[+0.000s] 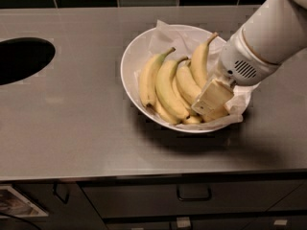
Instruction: Pick banana from white bowl
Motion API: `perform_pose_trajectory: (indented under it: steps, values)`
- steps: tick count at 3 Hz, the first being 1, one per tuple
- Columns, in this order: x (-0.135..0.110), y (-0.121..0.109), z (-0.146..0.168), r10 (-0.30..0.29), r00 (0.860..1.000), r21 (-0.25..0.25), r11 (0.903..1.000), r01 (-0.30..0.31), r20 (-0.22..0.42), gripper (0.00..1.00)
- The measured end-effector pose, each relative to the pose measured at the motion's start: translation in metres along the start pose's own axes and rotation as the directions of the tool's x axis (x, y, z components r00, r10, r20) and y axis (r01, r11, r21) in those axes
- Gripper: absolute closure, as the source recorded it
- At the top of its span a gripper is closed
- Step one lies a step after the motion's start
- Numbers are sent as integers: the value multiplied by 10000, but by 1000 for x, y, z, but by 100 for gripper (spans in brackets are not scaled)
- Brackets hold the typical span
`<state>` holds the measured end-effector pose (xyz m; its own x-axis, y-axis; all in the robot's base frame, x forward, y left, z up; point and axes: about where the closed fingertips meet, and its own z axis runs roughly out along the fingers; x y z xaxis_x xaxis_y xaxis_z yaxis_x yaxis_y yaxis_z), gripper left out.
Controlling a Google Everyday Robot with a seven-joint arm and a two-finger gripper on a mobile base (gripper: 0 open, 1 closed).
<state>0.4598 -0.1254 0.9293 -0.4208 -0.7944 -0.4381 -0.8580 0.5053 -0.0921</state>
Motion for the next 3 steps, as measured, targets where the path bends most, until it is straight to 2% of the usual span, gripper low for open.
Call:
perform_pose_trajectory:
  steps: [3]
  values:
    - [1, 5, 6, -78, 9993, 177, 9998, 84, -360, 45]
